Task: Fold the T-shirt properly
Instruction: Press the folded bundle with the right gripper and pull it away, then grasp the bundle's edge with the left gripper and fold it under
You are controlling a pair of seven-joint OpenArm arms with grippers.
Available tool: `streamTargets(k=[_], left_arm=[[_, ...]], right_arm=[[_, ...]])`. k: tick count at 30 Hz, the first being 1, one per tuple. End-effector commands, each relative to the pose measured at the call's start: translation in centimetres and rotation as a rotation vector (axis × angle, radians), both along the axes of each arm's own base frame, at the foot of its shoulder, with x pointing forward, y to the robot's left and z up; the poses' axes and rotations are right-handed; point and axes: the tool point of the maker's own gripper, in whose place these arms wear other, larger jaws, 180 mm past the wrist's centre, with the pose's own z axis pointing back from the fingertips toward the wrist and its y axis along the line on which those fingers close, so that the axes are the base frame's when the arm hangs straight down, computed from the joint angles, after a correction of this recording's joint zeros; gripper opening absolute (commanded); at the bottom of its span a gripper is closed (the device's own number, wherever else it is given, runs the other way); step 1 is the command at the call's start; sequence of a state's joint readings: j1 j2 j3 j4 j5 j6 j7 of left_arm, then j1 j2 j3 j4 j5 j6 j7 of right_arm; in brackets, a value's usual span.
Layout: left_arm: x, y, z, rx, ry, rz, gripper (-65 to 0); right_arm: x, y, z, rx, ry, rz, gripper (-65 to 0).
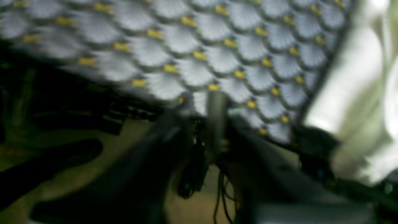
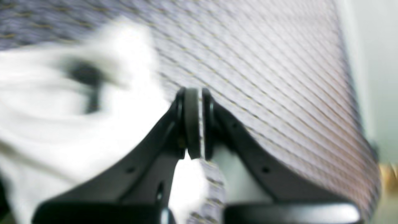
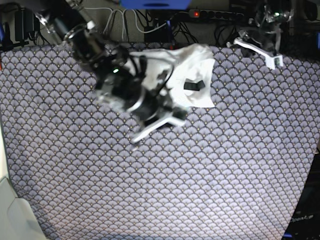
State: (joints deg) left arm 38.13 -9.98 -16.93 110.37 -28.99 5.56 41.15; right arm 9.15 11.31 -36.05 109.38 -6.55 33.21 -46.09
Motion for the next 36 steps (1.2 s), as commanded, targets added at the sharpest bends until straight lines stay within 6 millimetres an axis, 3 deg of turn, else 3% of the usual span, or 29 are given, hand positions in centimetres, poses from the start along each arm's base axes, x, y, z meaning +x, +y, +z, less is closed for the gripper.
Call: streamTargets(k=[1,3,6,9,12,17,23,29,36], left_arm=[[0.3,-0.2,0.6,0.009,-0.024,-0.020,-64.7],[0.3,-1.2,0.4,-0.008,-0.019,-0.041,-64.6],[0.1,-3.3,0.0,-0.043,-0.008,-0.087,-64.6],[0.0,-4.5,-0.1,-0.063,-0.005,-0.110,-64.6],[0.7,-5.9,-0.2,-0.085,-0.015,-0.143,-64.6],[2.0,-8.6,-0.3,-0.066,-0.030,-0.252,-64.6],[2.6,-11.1,-1.3,-0.055,-0.024,-0.331,-64.6],[3.4,-10.7,-3.2,-0.049,0.011,-0.327,-64.7],[6.0,-11.1,-2.3,-0.055,-0.043,-0.305,-64.7]], right_arm=[[1.3,-0.9,1.8,0.035,-0.044,-0.033,-65.0],[2.9,-3.6,2.3,0.037,-0.060,-0.118,-65.0],[3.9,-7.8,1.7,0.023,-0.050,-0.235,-65.0],[4.0,-10.5,1.2,0.013,-0.038,-0.305,-65.0],[4.0,-11.8,0.9,0.002,-0.033,-0.335,-65.0],[3.7,-13.2,0.5,0.002,-0.021,-0.376,-65.0],[2.7,-13.3,-0.6,-0.007,0.012,-0.377,-65.0],[1.7,-14.0,-1.8,-0.032,0.043,-0.381,-65.0],[1.3,-14.8,-2.5,-0.064,0.055,-0.380,-65.0]])
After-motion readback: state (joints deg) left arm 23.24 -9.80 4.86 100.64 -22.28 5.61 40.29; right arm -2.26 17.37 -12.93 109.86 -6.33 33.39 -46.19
